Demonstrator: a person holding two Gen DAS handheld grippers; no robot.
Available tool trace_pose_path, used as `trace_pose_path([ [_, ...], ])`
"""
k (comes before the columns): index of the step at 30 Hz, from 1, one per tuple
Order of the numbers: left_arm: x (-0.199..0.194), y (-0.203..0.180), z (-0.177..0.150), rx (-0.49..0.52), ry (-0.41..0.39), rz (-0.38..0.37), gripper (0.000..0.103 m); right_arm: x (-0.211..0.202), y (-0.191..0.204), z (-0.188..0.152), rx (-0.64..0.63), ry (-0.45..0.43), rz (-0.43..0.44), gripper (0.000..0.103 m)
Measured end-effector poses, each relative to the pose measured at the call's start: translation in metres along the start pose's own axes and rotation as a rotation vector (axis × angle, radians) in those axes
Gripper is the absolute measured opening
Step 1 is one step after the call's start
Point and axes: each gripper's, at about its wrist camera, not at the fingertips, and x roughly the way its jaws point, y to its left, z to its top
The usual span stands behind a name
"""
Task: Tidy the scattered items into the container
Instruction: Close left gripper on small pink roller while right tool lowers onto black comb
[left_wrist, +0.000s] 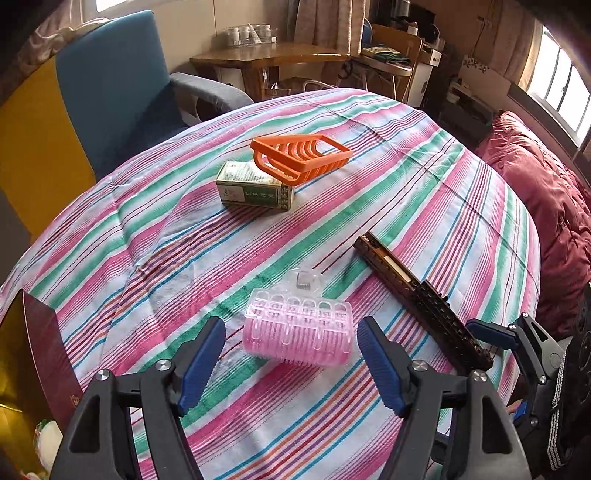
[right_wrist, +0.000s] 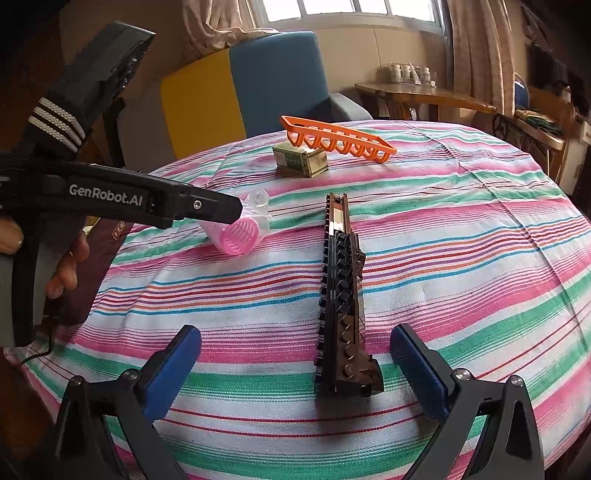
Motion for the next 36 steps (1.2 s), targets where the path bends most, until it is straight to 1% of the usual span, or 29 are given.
trace_pose_path([
  [3,0.008,0.002,0.001,0.01,0.018,-0.024,0.076,0.002,0.001,0.0,-0.008,-0.004,-0.011,0.103],
  [7,0.017,0.002,0.0,-0.007,0.033,-0.029,0.075,0.004,0.004,-0.001,-0.023,-0.009,-0.032,0.103],
  [11,0.02,0.006,-0.008,-0.065,0.042,-0.043,0.07,0.006,0.004,0.0,-0.027,-0.009,-0.044,0.103],
  [15,0.011,0.011,-0.026,-0.129,0.024,-0.044,0.069,0.007,0.006,-0.001,-0.035,-0.012,-0.055,0.103],
  [21,-0.015,0.009,-0.072,-0.203,0.013,-0.08,0.07,0.007,0.006,-0.002,-0.026,-0.023,-0.071,0.103],
  [25,-0.033,0.008,-0.105,-0.245,-0.001,-0.072,0.07,0.009,0.004,0.003,0.003,0.014,-0.069,0.103],
  [28,-0.04,0.005,-0.119,-0.249,-0.011,-0.07,0.07,0.012,0.006,0.006,-0.012,0.047,-0.078,0.103],
  [31,-0.045,0.002,-0.131,-0.248,-0.021,-0.07,0.07,0.015,0.015,0.003,-0.074,0.06,-0.125,0.103],
  [36,-0.053,-0.002,-0.15,-0.25,-0.039,-0.073,0.069,0.005,0.007,0.005,-0.031,0.077,-0.131,0.103],
])
